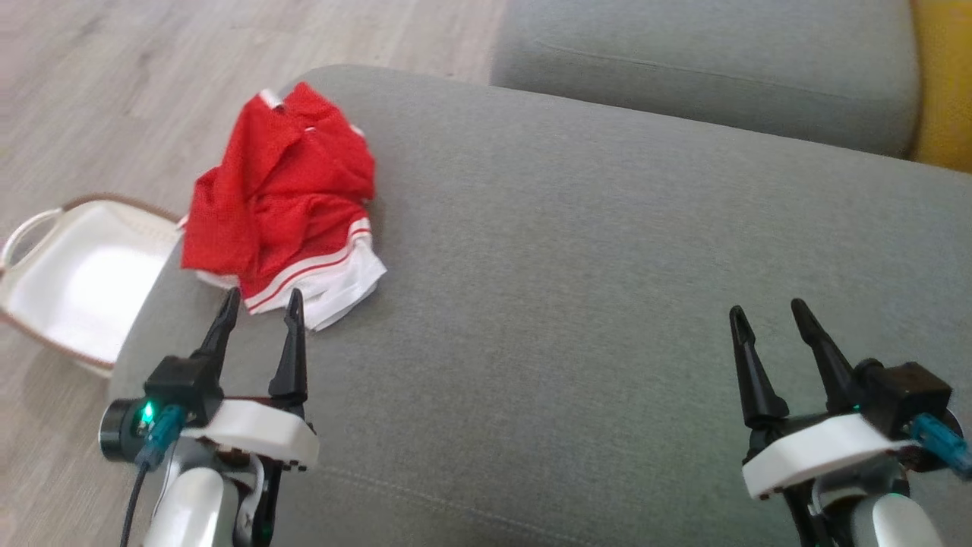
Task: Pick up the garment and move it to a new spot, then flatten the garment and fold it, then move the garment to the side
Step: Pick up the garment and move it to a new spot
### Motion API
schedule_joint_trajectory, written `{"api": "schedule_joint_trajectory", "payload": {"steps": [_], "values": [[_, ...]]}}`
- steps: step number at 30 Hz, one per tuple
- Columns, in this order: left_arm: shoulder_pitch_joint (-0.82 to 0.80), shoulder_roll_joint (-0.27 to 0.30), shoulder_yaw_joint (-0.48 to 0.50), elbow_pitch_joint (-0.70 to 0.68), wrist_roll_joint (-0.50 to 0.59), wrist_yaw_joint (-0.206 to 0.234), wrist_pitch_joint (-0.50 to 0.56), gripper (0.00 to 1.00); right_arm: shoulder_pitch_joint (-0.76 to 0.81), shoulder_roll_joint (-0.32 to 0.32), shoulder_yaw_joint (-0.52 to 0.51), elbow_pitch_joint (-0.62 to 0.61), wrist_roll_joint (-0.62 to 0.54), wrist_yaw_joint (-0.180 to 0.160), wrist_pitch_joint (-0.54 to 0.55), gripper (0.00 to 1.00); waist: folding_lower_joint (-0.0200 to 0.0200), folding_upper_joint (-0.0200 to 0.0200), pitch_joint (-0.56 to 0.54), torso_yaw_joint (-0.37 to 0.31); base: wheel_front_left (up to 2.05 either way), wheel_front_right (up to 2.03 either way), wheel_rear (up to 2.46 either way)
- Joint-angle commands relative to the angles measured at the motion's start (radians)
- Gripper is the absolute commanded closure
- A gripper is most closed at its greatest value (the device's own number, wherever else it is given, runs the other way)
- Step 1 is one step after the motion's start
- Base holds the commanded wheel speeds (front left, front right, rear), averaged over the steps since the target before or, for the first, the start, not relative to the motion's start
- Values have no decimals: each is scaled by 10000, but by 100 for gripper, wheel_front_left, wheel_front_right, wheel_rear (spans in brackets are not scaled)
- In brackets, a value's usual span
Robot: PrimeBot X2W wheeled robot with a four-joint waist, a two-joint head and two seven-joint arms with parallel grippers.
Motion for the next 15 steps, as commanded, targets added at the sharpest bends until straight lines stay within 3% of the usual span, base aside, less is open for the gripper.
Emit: {"api": "schedule_joint_trajectory", "payload": {"steps": [1, 15], "values": [[-394, 183, 397, -413, -79, 87, -122, 0, -321, -59, 282, -428, -80, 40, 19, 0, 0, -1, 34, 303, 0, 0, 0], [-426, 143, 554, -502, -174, 112, -122, 0, -409, -59, 337, -636, -42, 40, 191, 0, 0, -1, 327, 459, 0, 0, 0]]}}
